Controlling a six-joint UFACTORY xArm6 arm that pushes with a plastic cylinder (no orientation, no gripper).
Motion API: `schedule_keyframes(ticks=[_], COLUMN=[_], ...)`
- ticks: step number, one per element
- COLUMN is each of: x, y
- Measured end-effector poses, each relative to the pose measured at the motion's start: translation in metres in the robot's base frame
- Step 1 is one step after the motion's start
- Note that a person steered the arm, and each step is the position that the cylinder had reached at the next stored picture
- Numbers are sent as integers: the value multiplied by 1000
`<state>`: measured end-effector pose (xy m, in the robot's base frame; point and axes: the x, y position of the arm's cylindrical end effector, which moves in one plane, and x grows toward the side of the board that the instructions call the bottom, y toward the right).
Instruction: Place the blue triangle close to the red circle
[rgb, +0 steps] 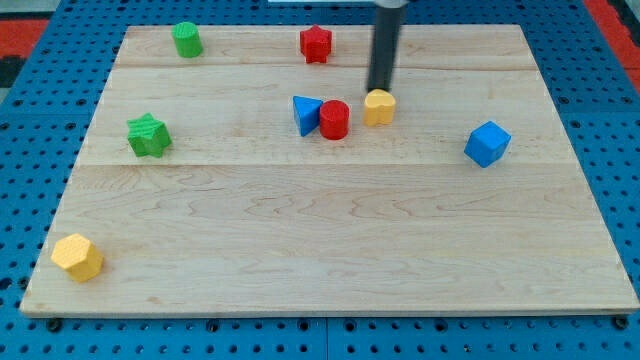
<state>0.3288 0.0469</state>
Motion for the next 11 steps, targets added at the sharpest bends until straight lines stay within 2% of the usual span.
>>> schedule_keyframes(ticks=[1,2,3,4,6,7,8,9,10,11], x=[14,15,27,7,28,34,54,60,37,37], y=[-7,64,79,22,-103,-147,-161,-114,-56,-12])
